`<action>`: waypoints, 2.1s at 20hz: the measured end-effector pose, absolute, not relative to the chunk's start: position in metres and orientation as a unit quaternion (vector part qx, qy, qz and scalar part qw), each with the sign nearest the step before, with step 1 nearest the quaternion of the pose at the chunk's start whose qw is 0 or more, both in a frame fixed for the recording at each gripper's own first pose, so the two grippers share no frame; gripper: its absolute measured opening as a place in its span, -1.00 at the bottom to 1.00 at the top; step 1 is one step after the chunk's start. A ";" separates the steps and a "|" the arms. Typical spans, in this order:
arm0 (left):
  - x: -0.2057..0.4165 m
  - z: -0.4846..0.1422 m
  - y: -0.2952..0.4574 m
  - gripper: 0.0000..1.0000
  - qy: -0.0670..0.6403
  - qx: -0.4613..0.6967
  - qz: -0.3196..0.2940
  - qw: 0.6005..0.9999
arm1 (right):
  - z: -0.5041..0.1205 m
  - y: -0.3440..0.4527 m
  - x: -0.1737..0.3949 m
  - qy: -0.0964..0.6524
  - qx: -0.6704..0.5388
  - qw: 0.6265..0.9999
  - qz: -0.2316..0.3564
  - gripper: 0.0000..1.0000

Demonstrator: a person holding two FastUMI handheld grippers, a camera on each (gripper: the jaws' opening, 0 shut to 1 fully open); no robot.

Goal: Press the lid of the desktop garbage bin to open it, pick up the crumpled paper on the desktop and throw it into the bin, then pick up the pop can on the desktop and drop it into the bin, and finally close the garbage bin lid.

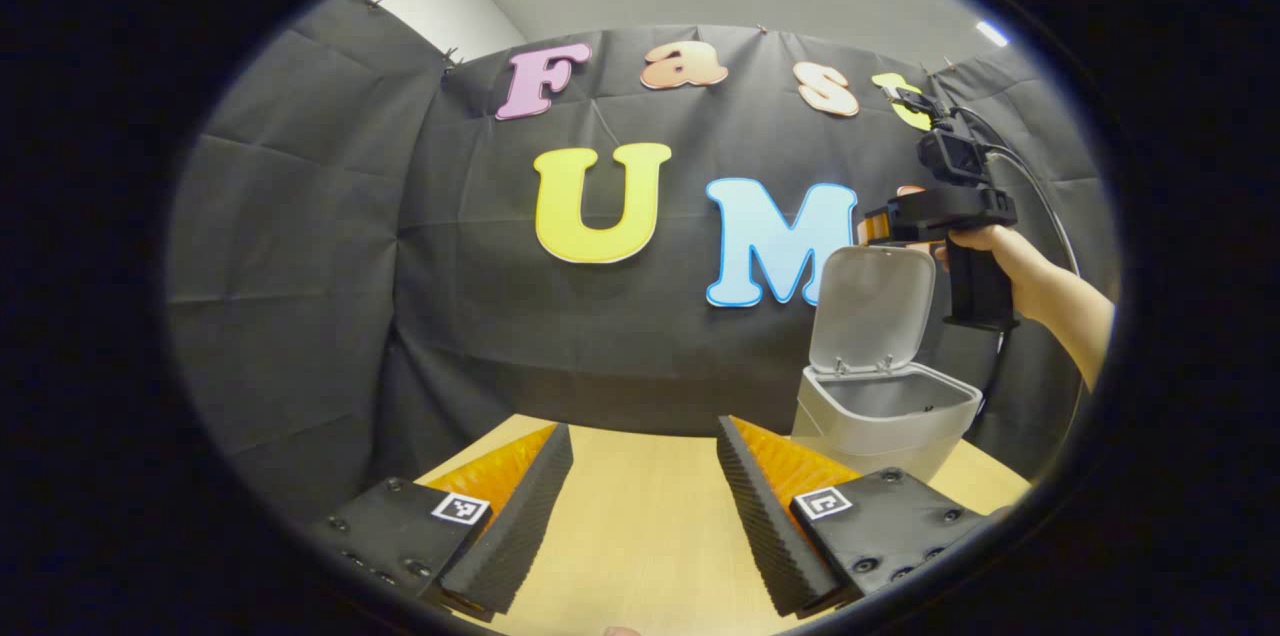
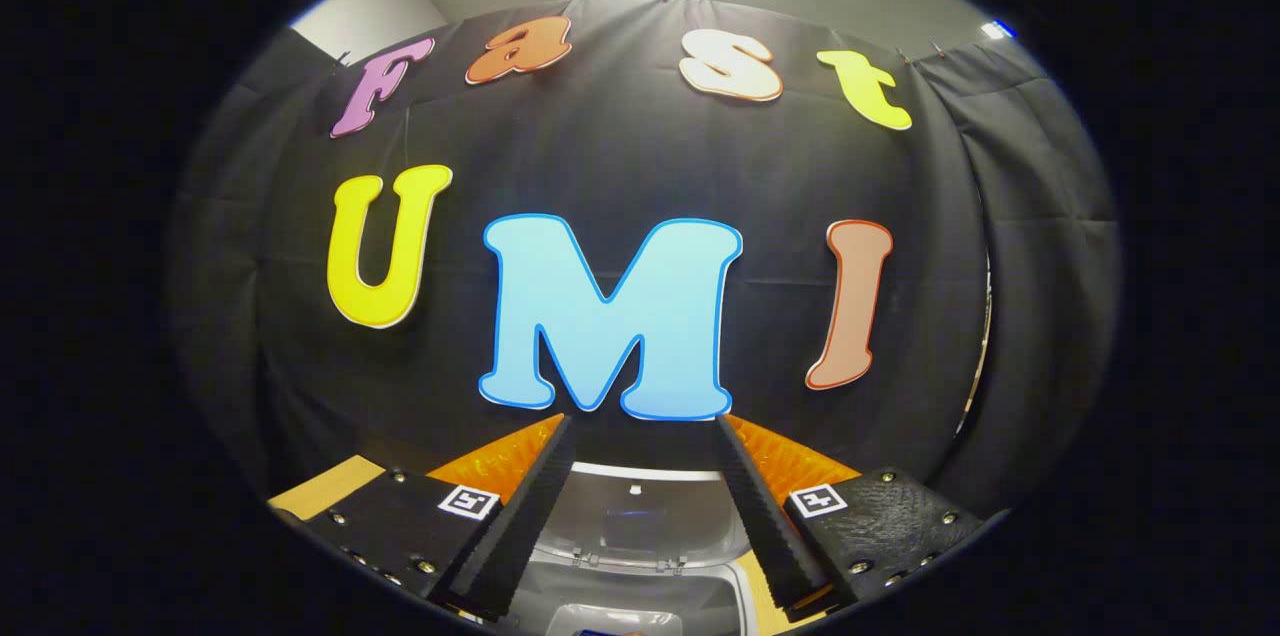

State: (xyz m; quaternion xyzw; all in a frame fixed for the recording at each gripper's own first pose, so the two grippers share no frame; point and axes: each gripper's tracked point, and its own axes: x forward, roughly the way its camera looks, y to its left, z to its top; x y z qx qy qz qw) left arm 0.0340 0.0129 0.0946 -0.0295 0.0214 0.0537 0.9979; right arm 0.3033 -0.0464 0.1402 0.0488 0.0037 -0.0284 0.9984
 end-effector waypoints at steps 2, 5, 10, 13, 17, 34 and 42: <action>0.030 0.095 0.007 0.93 0.022 -0.031 0.051 0.998 | 0.136 -0.045 0.295 0.002 0.068 0.997 -0.019 0.80; 0.024 0.097 -0.001 0.93 0.019 -0.037 0.048 0.998 | 0.130 -0.043 0.282 0.006 0.082 0.997 -0.006 0.80; 0.015 0.098 -0.007 0.90 0.016 -0.036 0.047 0.998 | 0.119 -0.038 0.259 0.010 0.079 0.997 0.000 0.80; 0.008 0.099 -0.008 0.90 0.014 -0.033 0.049 0.998 | 0.110 -0.035 0.247 0.011 0.079 0.997 -0.002 0.80; 0.005 0.097 -0.009 0.92 0.016 -0.034 0.050 0.998 | 0.097 -0.029 0.228 0.003 0.073 0.997 -0.005 0.80; 0.005 0.092 -0.019 0.90 0.021 -0.028 0.040 0.999 | 0.021 -0.010 0.198 0.038 0.080 0.996 0.001 0.91; 0.006 0.086 -0.013 0.90 0.026 -0.030 0.045 0.998 | -0.027 0.002 0.207 0.067 0.082 0.994 0.006 0.90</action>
